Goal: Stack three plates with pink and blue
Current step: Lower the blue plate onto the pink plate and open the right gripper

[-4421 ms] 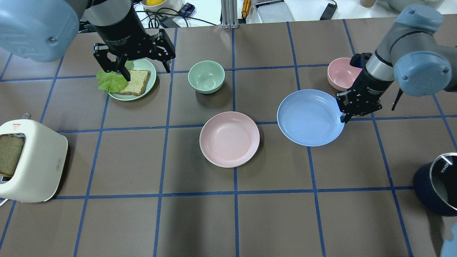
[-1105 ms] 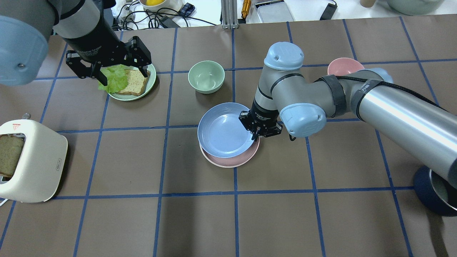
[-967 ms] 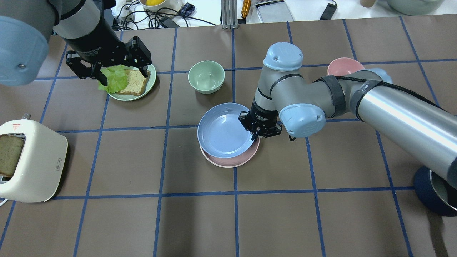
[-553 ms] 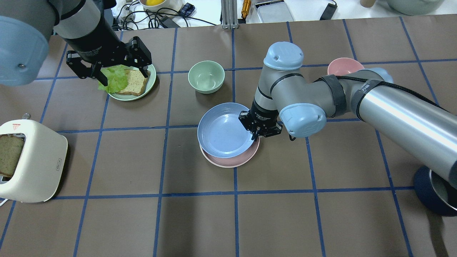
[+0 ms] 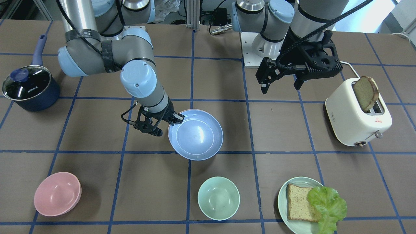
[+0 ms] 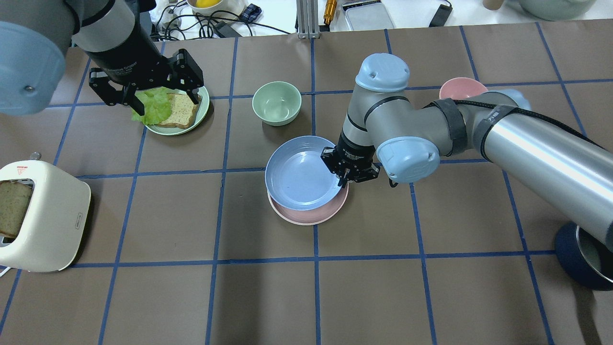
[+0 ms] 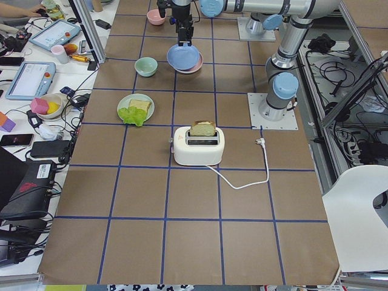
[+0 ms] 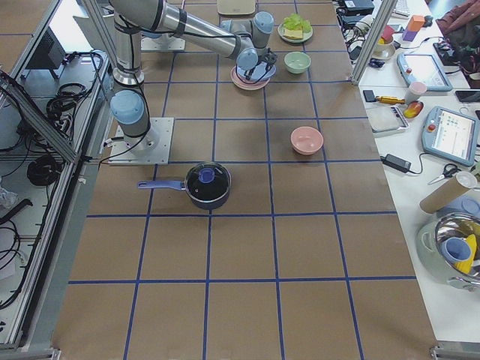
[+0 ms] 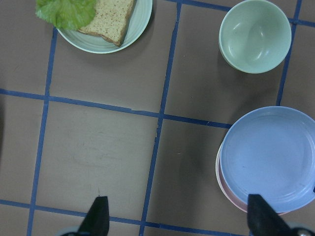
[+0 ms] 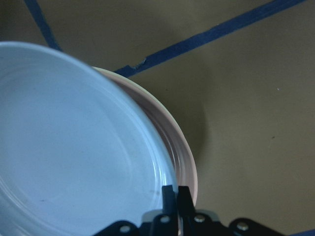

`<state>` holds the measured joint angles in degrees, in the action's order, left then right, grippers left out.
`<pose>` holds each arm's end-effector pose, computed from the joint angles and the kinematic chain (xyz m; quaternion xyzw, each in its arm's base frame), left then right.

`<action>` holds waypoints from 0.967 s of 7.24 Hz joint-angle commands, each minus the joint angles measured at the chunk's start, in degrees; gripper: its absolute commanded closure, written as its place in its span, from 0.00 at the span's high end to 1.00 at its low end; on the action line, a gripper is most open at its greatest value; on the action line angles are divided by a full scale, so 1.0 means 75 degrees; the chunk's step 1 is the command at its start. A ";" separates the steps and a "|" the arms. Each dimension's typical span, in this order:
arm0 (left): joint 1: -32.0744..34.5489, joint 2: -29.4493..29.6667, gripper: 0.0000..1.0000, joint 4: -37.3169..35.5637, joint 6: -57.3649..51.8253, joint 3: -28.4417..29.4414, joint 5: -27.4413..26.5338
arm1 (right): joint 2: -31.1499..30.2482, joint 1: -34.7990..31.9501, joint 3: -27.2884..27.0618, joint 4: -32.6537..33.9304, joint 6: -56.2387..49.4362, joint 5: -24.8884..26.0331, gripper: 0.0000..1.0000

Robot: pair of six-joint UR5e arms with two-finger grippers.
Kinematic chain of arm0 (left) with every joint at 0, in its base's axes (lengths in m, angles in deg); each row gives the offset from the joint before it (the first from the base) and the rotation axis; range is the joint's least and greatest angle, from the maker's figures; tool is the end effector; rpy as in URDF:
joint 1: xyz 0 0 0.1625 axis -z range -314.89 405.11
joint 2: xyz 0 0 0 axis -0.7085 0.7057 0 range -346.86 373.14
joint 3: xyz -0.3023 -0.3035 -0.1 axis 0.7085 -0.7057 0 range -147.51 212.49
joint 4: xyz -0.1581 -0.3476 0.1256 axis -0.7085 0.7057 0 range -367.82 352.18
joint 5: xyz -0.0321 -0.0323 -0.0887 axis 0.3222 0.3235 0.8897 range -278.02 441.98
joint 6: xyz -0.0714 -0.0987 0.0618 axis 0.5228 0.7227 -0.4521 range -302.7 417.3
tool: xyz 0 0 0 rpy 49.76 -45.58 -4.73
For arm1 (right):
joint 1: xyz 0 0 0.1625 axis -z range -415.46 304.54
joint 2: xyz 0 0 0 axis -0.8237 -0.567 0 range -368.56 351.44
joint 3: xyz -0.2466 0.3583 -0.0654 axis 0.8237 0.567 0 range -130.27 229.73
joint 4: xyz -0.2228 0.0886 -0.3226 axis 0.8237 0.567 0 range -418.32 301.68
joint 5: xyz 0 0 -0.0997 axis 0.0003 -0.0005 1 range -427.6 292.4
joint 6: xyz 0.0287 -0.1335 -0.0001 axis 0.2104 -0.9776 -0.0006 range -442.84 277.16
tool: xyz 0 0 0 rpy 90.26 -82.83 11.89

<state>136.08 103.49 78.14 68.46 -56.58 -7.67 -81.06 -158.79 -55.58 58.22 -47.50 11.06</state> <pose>-0.1425 -0.4899 0.4781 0.0886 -0.9952 0.0398 0.0074 0.2793 -0.4841 0.2325 0.1950 0.9743 0.0902 0.0674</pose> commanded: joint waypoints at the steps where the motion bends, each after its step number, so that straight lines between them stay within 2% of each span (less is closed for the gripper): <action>1: 0.0000 0.0000 1.00 0.0000 0.0000 -0.0007 0.0000 | -0.0001 0.0032 -0.0020 -0.0036 0.0045 0.0023 0.00; 6: 0.0000 -0.0012 1.00 0.0012 0.0000 0.0005 0.0000 | -0.0013 0.0044 -0.0196 -0.0036 0.0034 0.0011 0.00; 7: 0.0000 -0.0012 1.00 0.0012 0.0000 0.0005 0.0000 | -0.0013 0.0044 -0.0185 0.0011 0.0022 0.0023 0.07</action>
<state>136.06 103.41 78.19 68.46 -56.55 -7.67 -81.15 -158.48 -56.90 57.99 -47.26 11.20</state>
